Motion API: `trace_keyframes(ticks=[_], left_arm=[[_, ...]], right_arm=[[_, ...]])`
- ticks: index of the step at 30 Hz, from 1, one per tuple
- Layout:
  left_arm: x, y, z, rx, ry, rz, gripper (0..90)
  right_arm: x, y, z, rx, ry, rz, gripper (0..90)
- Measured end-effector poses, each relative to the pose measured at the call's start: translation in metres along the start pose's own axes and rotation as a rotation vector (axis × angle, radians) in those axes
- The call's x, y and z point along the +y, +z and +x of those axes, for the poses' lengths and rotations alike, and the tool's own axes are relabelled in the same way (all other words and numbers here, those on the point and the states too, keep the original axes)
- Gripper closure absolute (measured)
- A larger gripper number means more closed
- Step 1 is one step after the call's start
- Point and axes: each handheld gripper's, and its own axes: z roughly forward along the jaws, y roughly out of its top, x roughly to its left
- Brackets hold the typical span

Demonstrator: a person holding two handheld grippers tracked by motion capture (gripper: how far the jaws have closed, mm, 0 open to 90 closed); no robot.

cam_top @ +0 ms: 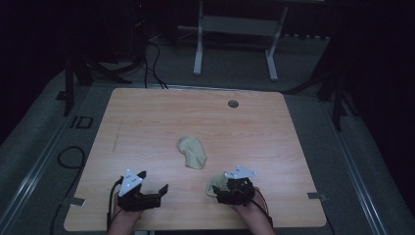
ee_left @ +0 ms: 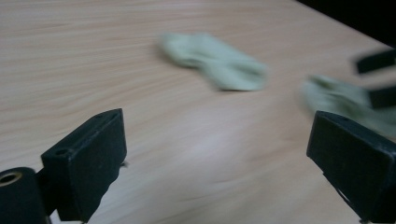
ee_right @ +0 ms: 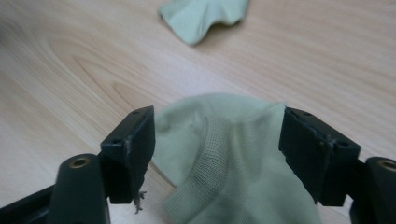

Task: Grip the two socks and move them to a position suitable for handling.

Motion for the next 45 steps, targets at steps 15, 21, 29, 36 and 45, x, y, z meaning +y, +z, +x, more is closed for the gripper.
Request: trace_keyframes(ticks=[15,21,29,36,45], left_arm=[[0.018,0.059,-0.085,-0.271,0.333,0.122,77.3],[0.019,0.088,-0.099,-0.247,0.425,0.178,82.4],[0.014,0.112,-0.101,-0.205,0.461,0.288,87.8],[0.017,0.117,-0.095,-0.214,0.426,0.297,88.7],[0.016,0.116,-0.095,-0.220,0.429,0.292,89.1]], right_arm=[[-0.021,-0.018,0.005,0.068,-0.149,0.064,58.1],[-0.027,-0.012,0.008,0.091,-0.155,0.099,60.4],[-0.031,-0.007,0.008,0.088,-0.183,0.134,68.7],[-0.034,-0.009,0.015,0.103,-0.210,0.132,86.6],[-0.025,-0.035,0.006,0.107,-0.165,0.042,88.1]])
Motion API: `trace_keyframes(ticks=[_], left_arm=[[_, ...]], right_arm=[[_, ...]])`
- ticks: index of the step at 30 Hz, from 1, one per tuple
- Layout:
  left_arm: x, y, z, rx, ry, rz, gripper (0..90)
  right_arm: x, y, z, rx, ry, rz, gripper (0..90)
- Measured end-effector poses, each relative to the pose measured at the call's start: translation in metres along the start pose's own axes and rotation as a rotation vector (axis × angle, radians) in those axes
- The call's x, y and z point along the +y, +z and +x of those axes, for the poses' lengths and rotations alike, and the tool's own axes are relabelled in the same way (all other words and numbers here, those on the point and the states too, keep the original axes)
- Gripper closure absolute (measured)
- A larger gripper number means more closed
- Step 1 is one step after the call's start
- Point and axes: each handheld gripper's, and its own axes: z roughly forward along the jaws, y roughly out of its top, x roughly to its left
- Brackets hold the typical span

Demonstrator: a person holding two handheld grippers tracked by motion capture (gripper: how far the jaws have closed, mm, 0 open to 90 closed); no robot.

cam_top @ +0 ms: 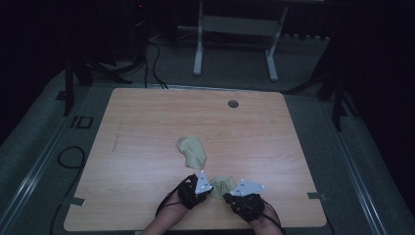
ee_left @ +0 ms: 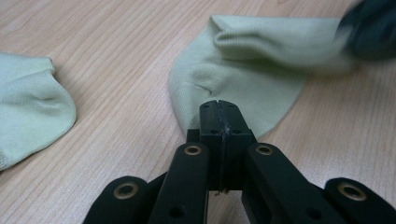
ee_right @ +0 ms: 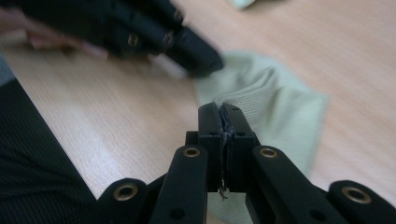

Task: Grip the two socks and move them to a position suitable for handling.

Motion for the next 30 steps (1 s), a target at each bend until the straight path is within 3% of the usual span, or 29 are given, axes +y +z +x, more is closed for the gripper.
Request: trace_keyframes(ticks=[2,4,8,12,16,17,24,27,30], left_arm=[[0.000,0.000,0.001,-0.003,-0.002,0.001,89.1],[0.000,0.000,0.001,-0.004,-0.003,0.001,89.1],[0.000,0.000,0.002,-0.011,-0.004,0.003,89.1],[0.001,0.000,0.001,-0.006,0.003,0.004,89.1],[0.001,0.000,0.000,-0.002,0.009,0.006,89.1],[0.001,0.000,0.000,-0.001,0.007,0.006,89.1],[0.001,0.000,0.001,-0.003,0.004,0.012,89.1],[0.001,0.000,0.001,-0.009,-0.005,0.012,89.1],[0.002,0.000,0.001,-0.013,-0.022,0.017,89.1]], right_arm=[[0.002,-0.011,-0.004,-0.008,0.008,-0.025,88.0],[0.002,-0.011,-0.004,-0.008,0.008,-0.025,88.0],[0.003,-0.038,-0.015,-0.026,0.048,-0.086,88.0],[-0.005,-0.049,-0.025,-0.057,0.083,-0.092,88.0],[-0.015,-0.052,-0.038,-0.070,0.136,-0.086,88.0],[-0.025,-0.052,-0.047,-0.093,0.166,-0.071,88.0],[-0.050,-0.046,-0.071,-0.139,0.244,-0.027,87.9],[-0.055,-0.045,-0.076,-0.144,0.260,-0.013,87.8],[-0.062,-0.042,-0.088,-0.164,0.306,0.000,87.3]])
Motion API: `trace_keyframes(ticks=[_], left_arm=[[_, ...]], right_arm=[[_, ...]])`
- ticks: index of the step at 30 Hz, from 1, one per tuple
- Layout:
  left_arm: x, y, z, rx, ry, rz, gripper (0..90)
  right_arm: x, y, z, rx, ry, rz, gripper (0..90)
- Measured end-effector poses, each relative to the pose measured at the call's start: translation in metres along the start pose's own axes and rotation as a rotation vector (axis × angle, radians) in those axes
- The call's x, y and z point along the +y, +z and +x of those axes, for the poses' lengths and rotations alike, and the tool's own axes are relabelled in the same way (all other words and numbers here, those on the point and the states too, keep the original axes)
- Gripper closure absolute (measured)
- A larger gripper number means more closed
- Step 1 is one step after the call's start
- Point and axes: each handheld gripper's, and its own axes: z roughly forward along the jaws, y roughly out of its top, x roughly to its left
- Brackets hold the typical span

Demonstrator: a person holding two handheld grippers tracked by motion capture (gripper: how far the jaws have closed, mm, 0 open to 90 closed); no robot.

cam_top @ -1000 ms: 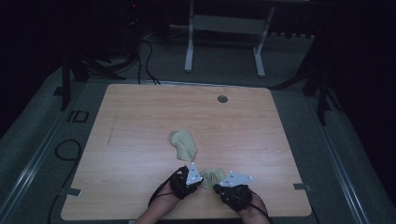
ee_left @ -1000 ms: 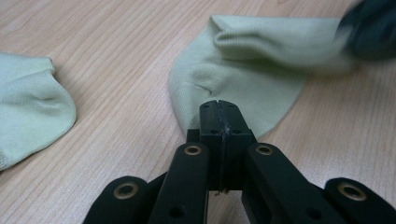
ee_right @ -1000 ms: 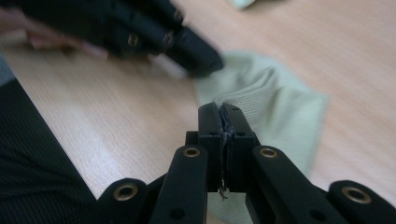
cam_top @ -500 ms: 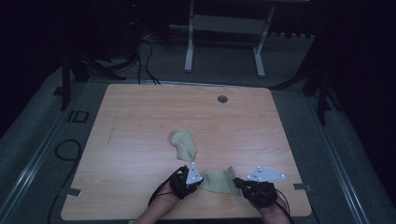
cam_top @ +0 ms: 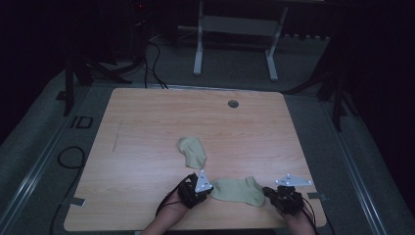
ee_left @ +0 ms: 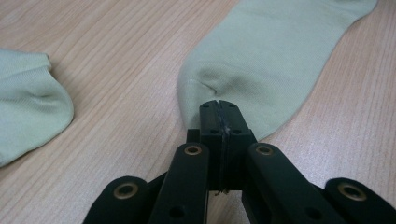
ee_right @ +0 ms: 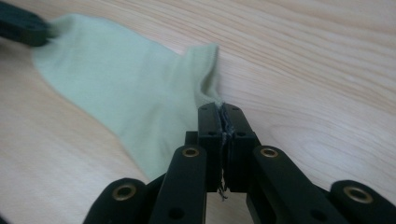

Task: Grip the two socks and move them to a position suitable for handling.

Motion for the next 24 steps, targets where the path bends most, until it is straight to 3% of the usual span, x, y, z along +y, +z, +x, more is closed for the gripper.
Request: trace_keyframes(ticks=[1,4,7,10,12,18,24], left_arm=[[0.000,0.000,0.001,-0.011,-0.023,0.001,89.0],[0.000,0.000,0.001,-0.008,-0.014,0.002,89.0],[0.000,0.000,0.000,-0.001,-0.007,0.001,89.0],[0.000,0.000,-0.001,0.000,-0.008,0.000,89.0],[-0.001,0.000,-0.001,0.003,-0.002,-0.003,89.0],[-0.001,0.000,0.001,-0.009,-0.007,-0.004,89.0],[0.001,0.001,-0.001,-0.023,-0.010,-0.003,89.0]], right_arm=[[0.000,0.000,-0.002,-0.004,0.010,-0.005,87.5],[0.006,-0.003,0.000,-0.039,-0.008,-0.031,87.5],[0.015,-0.005,0.007,-0.022,-0.032,-0.057,89.0],[0.018,0.002,0.013,-0.006,-0.066,-0.038,89.1],[0.020,0.019,0.021,0.001,-0.100,-0.001,89.7],[0.018,0.038,0.016,-0.018,-0.101,0.047,89.8],[0.018,0.038,0.009,-0.041,-0.097,0.047,89.8]])
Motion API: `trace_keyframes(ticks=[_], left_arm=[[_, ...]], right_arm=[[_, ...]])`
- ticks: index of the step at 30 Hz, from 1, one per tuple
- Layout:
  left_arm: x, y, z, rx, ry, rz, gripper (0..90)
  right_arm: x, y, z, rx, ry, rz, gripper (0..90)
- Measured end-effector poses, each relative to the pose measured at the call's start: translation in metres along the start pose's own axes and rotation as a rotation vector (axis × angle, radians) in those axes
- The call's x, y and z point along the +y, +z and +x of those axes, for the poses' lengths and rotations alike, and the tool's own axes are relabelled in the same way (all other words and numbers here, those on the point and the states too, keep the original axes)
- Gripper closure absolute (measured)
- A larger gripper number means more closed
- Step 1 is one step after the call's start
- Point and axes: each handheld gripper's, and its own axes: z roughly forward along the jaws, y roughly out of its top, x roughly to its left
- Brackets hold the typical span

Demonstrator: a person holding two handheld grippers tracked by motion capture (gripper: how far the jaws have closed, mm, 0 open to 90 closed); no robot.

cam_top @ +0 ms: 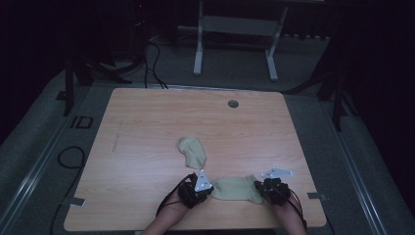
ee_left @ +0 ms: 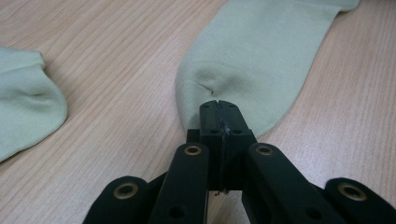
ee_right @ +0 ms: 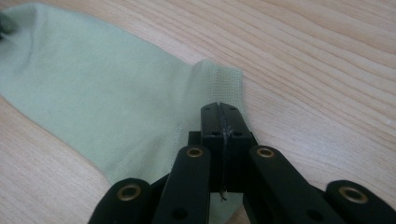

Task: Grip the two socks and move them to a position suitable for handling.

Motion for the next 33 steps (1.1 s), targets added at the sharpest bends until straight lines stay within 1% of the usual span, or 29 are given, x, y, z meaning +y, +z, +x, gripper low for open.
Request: trace_keyframes(ticks=[3,6,9,10,12,13,14,15,16,17,18,19,20,21,22,23,24,28,29,30,31,33], left_arm=[[0.002,0.001,-0.002,0.002,0.003,0.004,89.0],[0.002,0.002,-0.002,-0.001,-0.001,0.000,89.0],[0.002,0.002,-0.002,-0.005,-0.006,-0.009,88.8],[0.002,0.002,-0.002,-0.005,-0.013,-0.014,87.0],[0.002,0.002,-0.002,-0.005,-0.017,-0.014,79.0],[0.004,-0.001,-0.003,-0.005,-0.028,-0.030,76.7],[0.004,-0.001,-0.003,-0.005,-0.028,-0.030,73.6],[0.006,-0.007,-0.002,-0.005,-0.055,-0.044,68.7],[0.006,-0.007,-0.002,-0.005,-0.055,-0.044,64.8],[0.007,-0.011,-0.001,-0.002,-0.067,-0.054,61.5],[0.008,-0.019,0.001,0.006,-0.087,-0.079,59.3],[0.008,-0.021,0.001,0.004,-0.092,-0.086,59.2],[0.007,-0.025,0.001,0.004,-0.089,-0.089,59.2],[0.007,-0.025,0.001,0.004,-0.089,-0.089,59.1],[0.006,-0.027,0.002,0.006,-0.085,-0.089,58.1],[0.004,-0.030,0.002,0.004,-0.087,-0.092,57.7],[0.000,-0.033,0.003,-0.001,-0.095,-0.090,57.7],[-0.006,-0.038,0.004,0.005,-0.098,-0.082,57.8],[-0.010,-0.043,0.005,0.018,-0.093,-0.075,57.9],[-0.010,-0.043,0.005,0.018,-0.093,-0.075,57.9],[-0.012,-0.045,0.005,0.020,-0.093,-0.074,58.0],[-0.018,-0.051,0.008,0.034,-0.100,-0.070,58.0]], right_arm=[[-0.001,0.000,-0.003,-0.010,0.010,-0.004,89.8],[-0.001,-0.001,-0.006,0.001,0.028,-0.004,89.8],[-0.001,-0.001,-0.006,0.004,0.023,0.003,89.6],[0.000,-0.002,-0.007,0.010,0.025,0.007,89.1],[0.001,-0.004,-0.007,0.022,0.041,-0.007,86.2],[0.002,-0.006,-0.007,0.021,0.045,-0.019,84.0],[0.004,-0.009,-0.007,0.016,0.046,-0.034,82.8],[0.006,-0.011,-0.007,0.019,0.047,-0.044,81.2],[0.009,-0.013,-0.008,0.026,0.049,-0.054,78.9],[0.012,-0.015,-0.008,0.031,0.052,-0.062,75.0],[0.016,-0.016,-0.009,0.036,0.053,-0.066,70.7],[0.020,-0.017,-0.009,0.033,0.051,-0.069,69.2],[0.023,-0.018,-0.009,0.032,0.053,-0.073,69.2],[0.023,-0.018,-0.009,0.032,0.053,-0.073,69.2],[0.033,-0.020,-0.009,0.053,0.061,-0.085,65.6],[0.038,-0.021,-0.008,0.058,0.055,-0.084,65.3],[0.042,-0.021,-0.006,0.052,0.039,-0.085,64.8],[0.062,-0.017,0.000,0.059,0.009,-0.086,63.1],[0.069,-0.015,0.003,0.064,0.003,-0.089,62.5],[0.069,-0.015,0.003,0.064,0.003,-0.089,62.5],[0.080,-0.011,0.008,0.075,-0.010,-0.090,61.8],[0.092,-0.007,0.013,0.081,-0.024,-0.092,61.3]])
